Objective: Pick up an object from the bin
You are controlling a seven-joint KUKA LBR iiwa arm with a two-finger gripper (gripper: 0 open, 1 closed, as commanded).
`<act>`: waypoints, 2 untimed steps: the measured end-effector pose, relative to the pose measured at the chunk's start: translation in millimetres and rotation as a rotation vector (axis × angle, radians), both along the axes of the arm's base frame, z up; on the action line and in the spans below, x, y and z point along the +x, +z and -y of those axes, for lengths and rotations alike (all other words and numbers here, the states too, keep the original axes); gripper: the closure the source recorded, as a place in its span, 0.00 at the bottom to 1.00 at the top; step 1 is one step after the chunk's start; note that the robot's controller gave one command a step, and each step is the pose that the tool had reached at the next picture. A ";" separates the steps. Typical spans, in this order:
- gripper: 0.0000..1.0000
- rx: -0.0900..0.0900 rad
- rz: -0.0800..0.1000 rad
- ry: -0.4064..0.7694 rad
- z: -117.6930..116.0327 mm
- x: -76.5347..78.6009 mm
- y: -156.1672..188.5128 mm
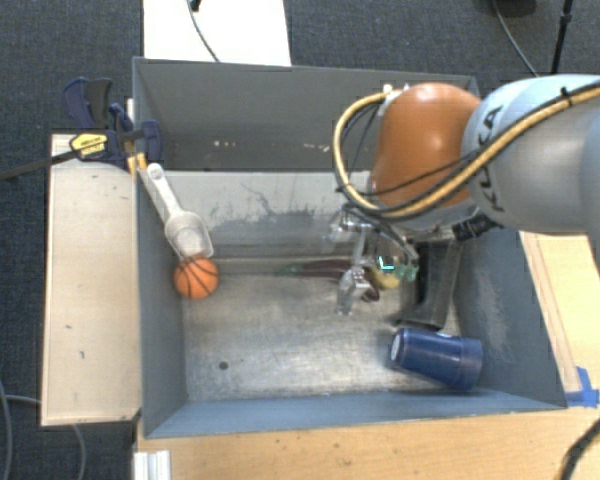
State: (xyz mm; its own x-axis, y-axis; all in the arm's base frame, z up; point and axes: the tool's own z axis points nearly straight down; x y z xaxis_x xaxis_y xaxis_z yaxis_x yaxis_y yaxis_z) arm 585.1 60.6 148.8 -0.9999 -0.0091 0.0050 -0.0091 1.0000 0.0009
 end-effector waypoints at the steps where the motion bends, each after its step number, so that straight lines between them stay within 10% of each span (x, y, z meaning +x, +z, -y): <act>1: 0.00 0.000 0.008 -0.001 0.2 2.0 4.6; 2: 1.00 0.000 0.005 -0.237 43.0 -2.6 -75.9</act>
Offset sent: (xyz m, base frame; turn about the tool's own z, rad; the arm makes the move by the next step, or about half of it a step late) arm -0.0039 -0.0436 -0.0788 0.2382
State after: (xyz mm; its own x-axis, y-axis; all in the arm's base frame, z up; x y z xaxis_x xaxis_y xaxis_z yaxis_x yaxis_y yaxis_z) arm 582.5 17.6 72.9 -0.9742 0.2258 -0.0004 0.2258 0.9742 0.0016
